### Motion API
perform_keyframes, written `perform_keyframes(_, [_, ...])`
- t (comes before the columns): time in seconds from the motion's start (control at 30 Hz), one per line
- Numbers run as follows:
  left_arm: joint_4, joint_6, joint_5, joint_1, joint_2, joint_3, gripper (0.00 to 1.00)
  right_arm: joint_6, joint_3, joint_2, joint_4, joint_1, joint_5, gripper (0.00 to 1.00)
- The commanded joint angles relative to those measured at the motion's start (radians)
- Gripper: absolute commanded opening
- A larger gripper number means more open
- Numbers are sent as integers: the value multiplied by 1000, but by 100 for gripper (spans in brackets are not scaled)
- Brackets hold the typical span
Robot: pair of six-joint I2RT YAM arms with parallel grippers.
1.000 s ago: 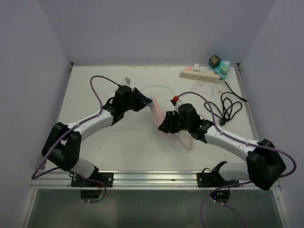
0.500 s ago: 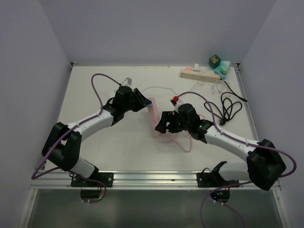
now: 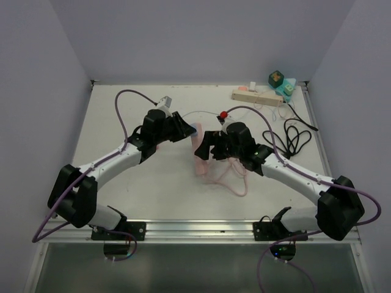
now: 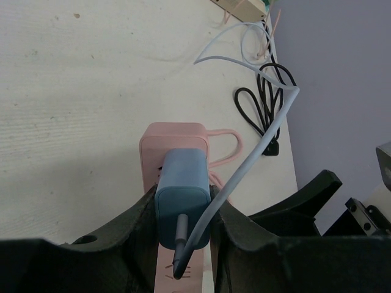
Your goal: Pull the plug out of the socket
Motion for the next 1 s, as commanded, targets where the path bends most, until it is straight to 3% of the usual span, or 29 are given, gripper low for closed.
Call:
perform_keyframes(0.0, [101, 27, 72, -2, -69, -20, 0, -32, 69, 49, 15, -5, 16, 84])
perform_keyframes(0.17, [132, 35, 101, -2, -104, -42, 0, -25, 97, 122, 58, -8, -36, 81])
perform_keyframes(0.37, [175, 50, 133, -8, -127, -69, 0, -14, 103, 158, 84, -8, -45, 71])
perform_keyframes(0.57, [201, 45, 142, -10, -147, -111, 0, -17, 89, 155, 122, -10, -47, 24])
perform_keyframes(0.6, [203, 47, 142, -10, -153, -115, 0, -20, 88, 150, 112, -10, -39, 12])
perform_keyframes(0.67, [206, 48, 138, -10, -172, -128, 0, -29, 76, 142, 103, -13, -26, 0])
perform_keyframes(0.97, [184, 114, 73, -8, -276, -148, 0, -2, -26, 106, 8, -122, 65, 0])
